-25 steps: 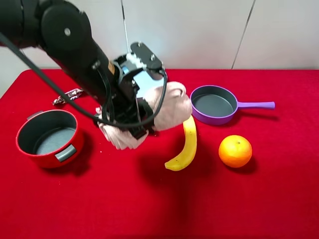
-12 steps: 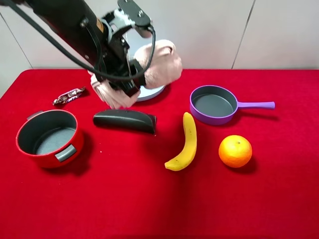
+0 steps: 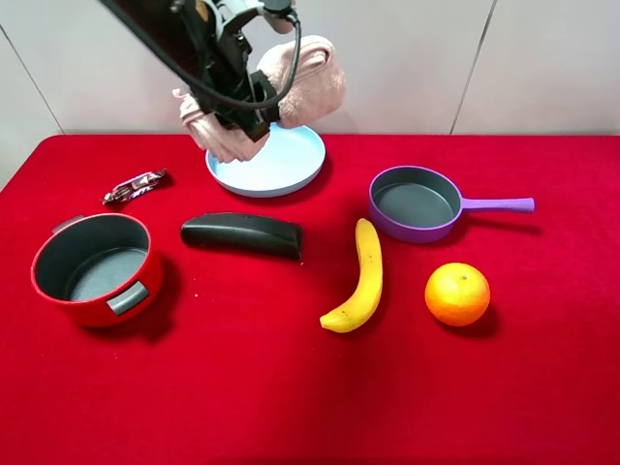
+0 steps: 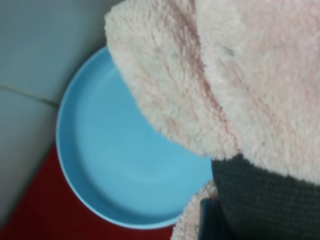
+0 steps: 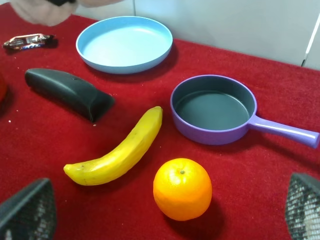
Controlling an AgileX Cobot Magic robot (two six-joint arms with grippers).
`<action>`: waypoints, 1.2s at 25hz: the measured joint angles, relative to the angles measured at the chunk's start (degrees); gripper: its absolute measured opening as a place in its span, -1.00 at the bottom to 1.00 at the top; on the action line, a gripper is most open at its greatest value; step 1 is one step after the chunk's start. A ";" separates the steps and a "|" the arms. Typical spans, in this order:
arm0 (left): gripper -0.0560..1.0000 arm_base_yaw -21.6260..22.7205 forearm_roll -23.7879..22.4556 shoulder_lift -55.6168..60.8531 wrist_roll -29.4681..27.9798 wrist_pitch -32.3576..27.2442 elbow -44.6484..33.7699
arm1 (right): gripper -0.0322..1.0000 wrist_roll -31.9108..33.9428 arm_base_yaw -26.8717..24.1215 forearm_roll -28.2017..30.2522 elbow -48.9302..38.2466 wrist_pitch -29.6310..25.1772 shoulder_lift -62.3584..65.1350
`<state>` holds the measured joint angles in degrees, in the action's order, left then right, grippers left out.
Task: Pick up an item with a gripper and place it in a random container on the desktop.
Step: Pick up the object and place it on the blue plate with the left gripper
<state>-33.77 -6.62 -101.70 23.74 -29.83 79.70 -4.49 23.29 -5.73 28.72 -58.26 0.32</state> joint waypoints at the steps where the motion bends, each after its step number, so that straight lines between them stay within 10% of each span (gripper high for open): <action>1: 0.04 0.00 -0.63 -1.08 0.04 0.00 1.24 | 0.41 0.00 0.00 -0.02 0.00 0.00 0.00; 30: 0.04 6.68 -3.83 -19.28 7.50 6.49 11.00 | 0.41 0.00 0.00 -0.07 0.00 0.00 0.00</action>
<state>-27.09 -10.45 -120.98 31.24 -23.35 90.70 -4.49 23.29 -5.80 28.72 -58.26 0.32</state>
